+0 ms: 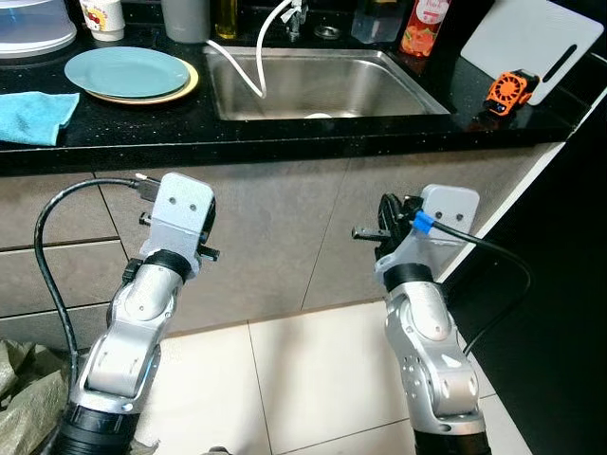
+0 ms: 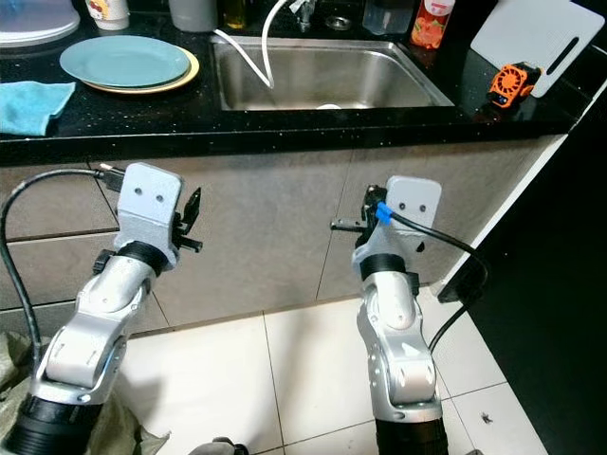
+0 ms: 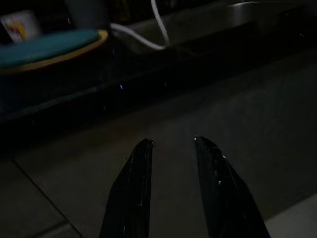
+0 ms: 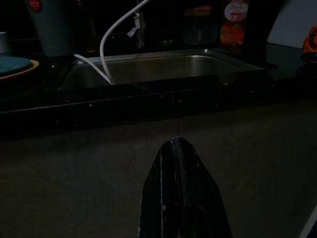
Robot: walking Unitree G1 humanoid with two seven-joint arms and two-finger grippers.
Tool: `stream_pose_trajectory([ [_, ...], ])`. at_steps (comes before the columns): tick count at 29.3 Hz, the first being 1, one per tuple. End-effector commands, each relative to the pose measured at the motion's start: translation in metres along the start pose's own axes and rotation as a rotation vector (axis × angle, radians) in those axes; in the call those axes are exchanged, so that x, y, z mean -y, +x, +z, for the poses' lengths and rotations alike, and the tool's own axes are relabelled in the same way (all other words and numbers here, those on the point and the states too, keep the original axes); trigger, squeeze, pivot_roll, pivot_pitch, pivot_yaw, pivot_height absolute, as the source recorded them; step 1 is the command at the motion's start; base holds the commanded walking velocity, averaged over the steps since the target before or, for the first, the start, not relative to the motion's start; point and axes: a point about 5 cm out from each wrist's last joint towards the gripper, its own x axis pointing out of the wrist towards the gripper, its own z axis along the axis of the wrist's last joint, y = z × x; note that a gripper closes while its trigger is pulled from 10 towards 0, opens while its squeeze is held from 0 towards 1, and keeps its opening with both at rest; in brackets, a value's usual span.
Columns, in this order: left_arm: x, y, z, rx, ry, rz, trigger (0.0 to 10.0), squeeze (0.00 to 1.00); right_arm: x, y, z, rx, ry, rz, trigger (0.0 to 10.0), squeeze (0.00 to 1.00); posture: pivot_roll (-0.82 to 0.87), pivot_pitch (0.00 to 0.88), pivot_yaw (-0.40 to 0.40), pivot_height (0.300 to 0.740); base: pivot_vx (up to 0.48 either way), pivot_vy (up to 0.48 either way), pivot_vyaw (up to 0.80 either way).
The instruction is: Kitchen organization
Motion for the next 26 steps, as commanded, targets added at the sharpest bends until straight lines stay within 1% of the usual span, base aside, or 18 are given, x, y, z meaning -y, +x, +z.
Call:
stream_pose_trajectory([
  [1,0.003,0.001,-0.013,-0.051,-0.018,-0.007,10.0,0.00,-0.001,-0.005,-0.011,-0.053,0.012,0.000,10.0,0.00,0.24,0.072,-0.069,0.740,0.000,0.000,0.00],
  [4,0.003,0.001,-0.018,-0.054,-0.011,-0.009,10.0,0.00,-0.001,-0.004,-0.014,-0.063,0.023,-0.002,10.0,0.00,0.24,0.071,-0.067,0.740,0.000,0.000,0.00],
  [7,0.004,0.002,-0.017,-0.046,-0.019,-0.010,10.0,0.00,0.000,-0.003,-0.015,-0.067,0.033,-0.007,10.0,0.00,0.25,0.073,-0.067,0.740,0.000,0.000,0.00],
  [9,0.006,0.004,-0.008,-0.025,-0.032,-0.011,10.0,0.00,0.000,-0.003,-0.016,-0.072,0.034,-0.001,10.0,0.00,0.26,0.070,-0.067,0.740,0.000,0.000,0.00],
  [12,0.006,0.006,-0.003,-0.014,-0.021,-0.007,10.0,0.00,0.000,-0.003,-0.016,-0.072,0.033,0.005,10.0,0.00,0.26,0.068,-0.068,0.740,0.000,0.000,0.00],
  [15,0.004,0.014,0.010,-0.012,-0.002,0.051,10.0,0.00,-0.001,-0.002,-0.015,-0.068,0.035,0.016,10.0,0.00,0.26,0.064,-0.068,0.740,0.000,0.000,0.00],
  [18,0.002,0.018,0.014,-0.022,0.014,0.078,10.0,0.00,-0.003,-0.002,-0.015,-0.066,0.038,0.021,10.0,0.00,0.27,0.057,-0.068,0.740,0.000,0.000,0.00],
  [19,0.001,0.019,0.014,-0.033,0.039,0.084,10.0,0.00,-0.003,-0.001,-0.015,-0.066,0.039,0.022,10.0,0.00,0.27,0.057,-0.067,0.740,0.000,0.000,0.00],
  [22,-0.002,0.021,0.014,-0.038,0.039,0.091,10.0,0.00,-0.004,-0.001,-0.015,-0.065,0.040,0.025,10.0,0.00,0.27,0.058,-0.065,0.740,0.000,0.000,0.00],
  [26,-0.005,0.023,0.019,-0.045,0.060,0.094,10.0,0.00,-0.003,-0.001,-0.015,-0.066,0.040,0.022,10.0,0.00,0.27,0.062,-0.060,0.740,0.000,0.000,0.00],
])
